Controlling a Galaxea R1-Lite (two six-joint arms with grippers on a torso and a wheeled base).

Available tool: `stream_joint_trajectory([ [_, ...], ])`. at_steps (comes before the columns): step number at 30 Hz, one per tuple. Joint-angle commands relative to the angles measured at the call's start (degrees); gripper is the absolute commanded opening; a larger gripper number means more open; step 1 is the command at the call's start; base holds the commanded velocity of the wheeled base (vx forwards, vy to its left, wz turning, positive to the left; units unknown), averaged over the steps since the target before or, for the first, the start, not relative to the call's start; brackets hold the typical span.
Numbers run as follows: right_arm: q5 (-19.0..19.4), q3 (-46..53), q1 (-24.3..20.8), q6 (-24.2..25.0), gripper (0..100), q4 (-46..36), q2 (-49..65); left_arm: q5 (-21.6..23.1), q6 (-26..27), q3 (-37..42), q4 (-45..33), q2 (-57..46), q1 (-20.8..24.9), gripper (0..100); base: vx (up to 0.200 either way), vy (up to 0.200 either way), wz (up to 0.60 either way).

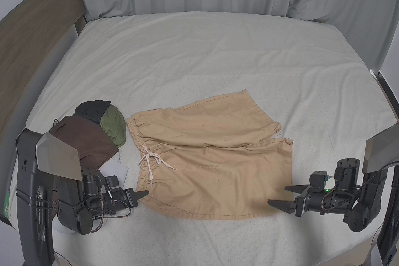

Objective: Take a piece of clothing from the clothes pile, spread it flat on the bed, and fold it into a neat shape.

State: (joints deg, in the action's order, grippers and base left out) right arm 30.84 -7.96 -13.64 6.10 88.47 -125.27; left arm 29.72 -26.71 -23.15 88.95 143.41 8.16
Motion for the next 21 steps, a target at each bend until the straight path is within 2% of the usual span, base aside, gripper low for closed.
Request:
stream_joint_trajectory([
  [1, 0.1, 3.04, 0.99, -0.47, 100, 0.04, -3.67, -0.01, 0.08, 0.12, 0.08, -0.06, 0.02, 0, 0.0, 0.0, 0.0],
  [21, 1.15, 3.92, 7.58, -0.56, 100, 0.04, -9.82, 0.07, 0.17, 0.21, 0.08, 0.03, 0.02, 0, 0.0, 0.0, 0.0],
])
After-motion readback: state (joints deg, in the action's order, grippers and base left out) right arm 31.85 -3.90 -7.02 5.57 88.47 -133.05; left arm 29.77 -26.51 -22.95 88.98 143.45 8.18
